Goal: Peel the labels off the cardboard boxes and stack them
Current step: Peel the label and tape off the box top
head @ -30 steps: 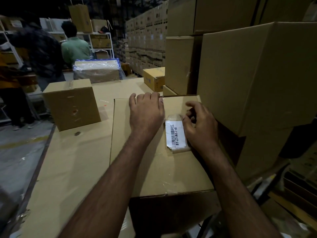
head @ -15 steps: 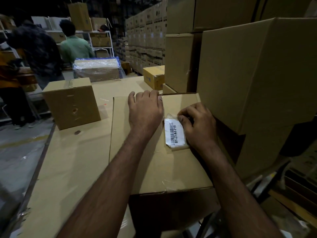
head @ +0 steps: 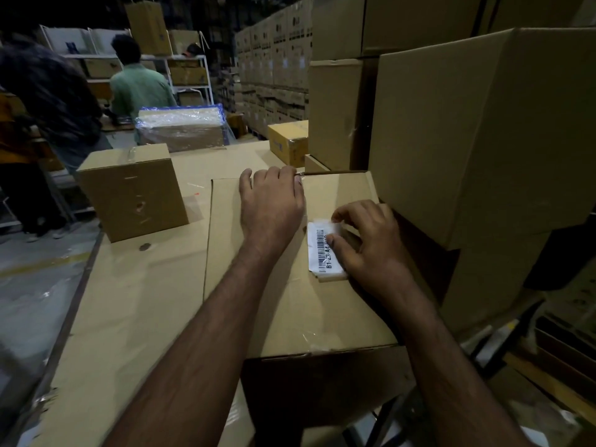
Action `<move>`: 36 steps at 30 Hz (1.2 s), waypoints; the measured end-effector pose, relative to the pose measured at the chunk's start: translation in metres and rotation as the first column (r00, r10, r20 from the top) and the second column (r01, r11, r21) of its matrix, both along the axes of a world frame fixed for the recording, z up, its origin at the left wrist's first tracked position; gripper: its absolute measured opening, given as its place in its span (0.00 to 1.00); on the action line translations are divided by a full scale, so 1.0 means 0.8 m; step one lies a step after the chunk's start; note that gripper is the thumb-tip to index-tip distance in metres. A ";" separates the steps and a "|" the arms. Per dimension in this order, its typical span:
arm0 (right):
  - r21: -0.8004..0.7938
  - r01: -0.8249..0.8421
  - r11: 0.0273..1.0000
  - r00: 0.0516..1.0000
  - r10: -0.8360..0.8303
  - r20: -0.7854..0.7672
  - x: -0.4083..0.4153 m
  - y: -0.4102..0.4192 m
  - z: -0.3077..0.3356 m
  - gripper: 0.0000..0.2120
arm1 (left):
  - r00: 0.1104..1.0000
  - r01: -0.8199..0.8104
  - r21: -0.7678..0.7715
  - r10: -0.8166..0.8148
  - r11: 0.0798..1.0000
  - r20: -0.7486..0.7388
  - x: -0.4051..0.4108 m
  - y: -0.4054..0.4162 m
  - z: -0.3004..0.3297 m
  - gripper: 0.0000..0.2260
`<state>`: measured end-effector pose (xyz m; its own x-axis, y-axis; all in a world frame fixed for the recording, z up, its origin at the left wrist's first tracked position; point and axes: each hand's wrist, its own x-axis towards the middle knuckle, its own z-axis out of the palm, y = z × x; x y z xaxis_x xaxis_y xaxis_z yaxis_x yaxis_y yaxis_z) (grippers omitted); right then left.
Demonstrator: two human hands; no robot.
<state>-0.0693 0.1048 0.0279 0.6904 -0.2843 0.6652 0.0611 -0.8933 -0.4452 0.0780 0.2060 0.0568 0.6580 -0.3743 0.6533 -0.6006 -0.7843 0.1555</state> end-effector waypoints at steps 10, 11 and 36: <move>0.262 -0.257 0.930 0.966 0.240 0.098 -0.033 0.017 0.000 0.08 | 1.000 0.010 -0.028 -0.010 1.000 0.021 -0.006 0.003 0.000 0.19; 0.321 -0.310 0.895 0.951 0.284 0.125 -0.039 0.018 -0.003 0.08 | 1.000 0.013 -0.029 -0.013 1.000 0.020 -0.006 0.004 0.000 0.19; 0.362 -0.197 0.911 0.953 0.092 0.287 -0.055 -0.015 -0.036 0.08 | 0.986 0.160 -0.070 -0.163 0.985 -0.045 -0.017 0.049 0.013 0.19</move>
